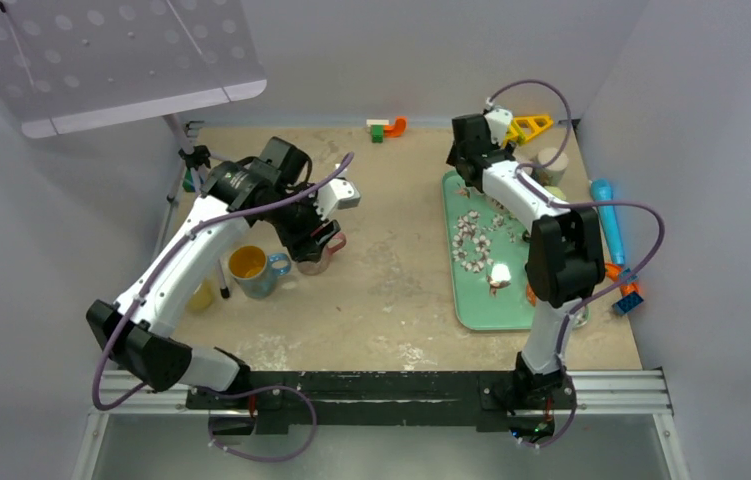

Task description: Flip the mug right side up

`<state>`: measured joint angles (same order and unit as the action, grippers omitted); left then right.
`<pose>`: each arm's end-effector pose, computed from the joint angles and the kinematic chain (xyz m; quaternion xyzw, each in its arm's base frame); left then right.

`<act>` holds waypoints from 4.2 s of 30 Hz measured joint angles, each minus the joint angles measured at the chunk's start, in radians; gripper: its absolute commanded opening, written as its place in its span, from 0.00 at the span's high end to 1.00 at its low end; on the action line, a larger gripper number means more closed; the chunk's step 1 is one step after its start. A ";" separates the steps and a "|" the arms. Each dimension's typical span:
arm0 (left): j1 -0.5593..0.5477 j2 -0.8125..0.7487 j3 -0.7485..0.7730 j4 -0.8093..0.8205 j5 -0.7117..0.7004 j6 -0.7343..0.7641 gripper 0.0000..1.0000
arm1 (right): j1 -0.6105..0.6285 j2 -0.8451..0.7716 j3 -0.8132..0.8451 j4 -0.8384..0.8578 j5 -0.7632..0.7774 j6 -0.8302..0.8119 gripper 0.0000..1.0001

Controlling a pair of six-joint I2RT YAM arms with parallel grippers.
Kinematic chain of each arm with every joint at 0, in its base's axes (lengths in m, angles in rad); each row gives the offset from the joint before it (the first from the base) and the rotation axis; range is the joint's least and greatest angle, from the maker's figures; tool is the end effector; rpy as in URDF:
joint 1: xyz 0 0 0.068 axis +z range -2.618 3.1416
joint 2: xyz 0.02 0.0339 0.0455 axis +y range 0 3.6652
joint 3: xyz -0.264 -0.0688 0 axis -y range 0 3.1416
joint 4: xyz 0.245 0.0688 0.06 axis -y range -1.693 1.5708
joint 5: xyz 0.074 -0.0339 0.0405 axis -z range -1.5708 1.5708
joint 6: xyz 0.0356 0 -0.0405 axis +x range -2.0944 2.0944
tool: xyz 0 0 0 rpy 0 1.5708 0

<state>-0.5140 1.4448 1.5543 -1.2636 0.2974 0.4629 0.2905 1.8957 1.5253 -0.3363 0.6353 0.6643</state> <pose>0.2278 -0.1406 0.3630 0.4811 0.8401 -0.1501 0.2008 0.4204 0.1036 0.2643 0.2888 0.8234 -0.0692 0.4836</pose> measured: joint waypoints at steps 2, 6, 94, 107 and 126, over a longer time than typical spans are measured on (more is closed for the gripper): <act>0.000 -0.039 -0.005 -0.004 0.019 0.000 0.35 | 0.014 0.013 -0.005 0.035 -0.014 -0.183 0.05; 0.000 -0.081 -0.040 -0.007 0.043 0.001 0.35 | 0.054 -0.001 0.002 0.040 -0.150 -0.640 0.04; 0.074 -0.140 0.156 -0.080 0.464 -0.042 0.16 | 0.254 -0.399 -0.200 0.211 -0.142 -1.183 1.00; 0.083 -0.338 0.168 0.086 0.543 -0.267 0.00 | 0.388 -0.774 -0.348 0.347 -0.576 -0.779 1.00; 0.081 -0.279 0.079 0.304 0.700 -0.538 0.23 | 0.524 -0.780 -0.398 0.579 -0.878 -0.469 1.00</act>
<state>-0.4332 1.1660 1.6329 -0.9596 0.9974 -0.0750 0.8143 1.1160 1.1271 0.2424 -0.2428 0.1955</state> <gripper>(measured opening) 0.792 0.156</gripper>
